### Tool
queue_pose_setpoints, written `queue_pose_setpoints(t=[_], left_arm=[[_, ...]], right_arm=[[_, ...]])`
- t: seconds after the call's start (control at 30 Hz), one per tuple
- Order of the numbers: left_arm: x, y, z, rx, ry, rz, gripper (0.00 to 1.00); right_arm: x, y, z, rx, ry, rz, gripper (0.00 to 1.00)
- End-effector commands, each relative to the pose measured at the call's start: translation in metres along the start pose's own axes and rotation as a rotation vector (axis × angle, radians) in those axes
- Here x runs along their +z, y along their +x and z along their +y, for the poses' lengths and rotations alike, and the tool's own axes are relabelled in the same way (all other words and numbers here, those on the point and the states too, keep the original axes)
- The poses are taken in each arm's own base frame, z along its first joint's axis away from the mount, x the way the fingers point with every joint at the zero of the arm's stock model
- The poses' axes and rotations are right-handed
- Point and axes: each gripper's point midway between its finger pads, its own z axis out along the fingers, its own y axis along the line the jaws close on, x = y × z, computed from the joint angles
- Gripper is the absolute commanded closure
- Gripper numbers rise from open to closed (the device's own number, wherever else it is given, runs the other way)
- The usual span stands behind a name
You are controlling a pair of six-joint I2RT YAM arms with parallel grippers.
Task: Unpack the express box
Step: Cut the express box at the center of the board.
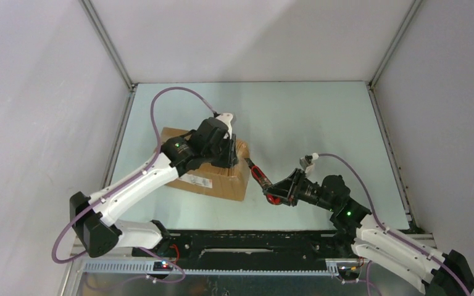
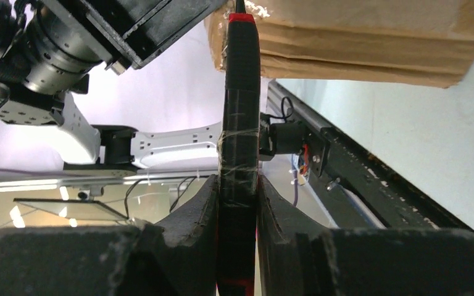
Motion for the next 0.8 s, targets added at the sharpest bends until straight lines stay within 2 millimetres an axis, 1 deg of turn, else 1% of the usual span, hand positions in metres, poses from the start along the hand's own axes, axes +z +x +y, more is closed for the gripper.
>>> queue_pose_setpoints(t=[0.0, 0.1, 0.17, 0.2, 0.23, 0.37, 0.5, 0.63, 0.77], left_arm=[[-0.003, 0.048, 0.026, 0.061, -0.095, 0.185, 0.76], [-0.006, 0.052, 0.020, 0.087, -0.053, 0.210, 0.87], [-0.007, 0.053, 0.017, 0.098, -0.030, 0.218, 0.95], [-0.009, 0.055, 0.012, 0.099, 0.001, 0.234, 0.99], [-0.010, 0.056, 0.009, 0.101, 0.020, 0.239, 1.00], [-0.018, 0.053, -0.008, 0.104, 0.113, 0.237, 1.00], [-0.024, 0.055, -0.011, 0.128, 0.141, 0.251, 1.00], [-0.028, 0.053, -0.018, 0.126, 0.186, 0.237, 1.00], [-0.026, 0.051, -0.012, 0.110, 0.152, 0.236, 1.00]], right_arm=[[-0.007, -0.014, 0.010, -0.044, 0.018, -0.076, 1.00], [-0.007, -0.012, 0.010, -0.051, 0.015, -0.058, 1.00], [-0.007, -0.009, 0.016, -0.067, -0.014, -0.033, 1.00], [-0.007, -0.007, 0.021, -0.078, -0.038, -0.023, 1.00], [-0.007, -0.006, 0.029, -0.092, -0.071, -0.017, 1.00], [-0.008, -0.004, 0.041, -0.112, -0.127, -0.004, 1.00], [-0.011, -0.002, 0.047, -0.126, -0.164, -0.003, 1.00], [-0.009, 0.001, 0.042, -0.105, -0.148, 0.027, 1.00], [-0.010, -0.003, 0.027, -0.084, -0.083, -0.008, 1.00]])
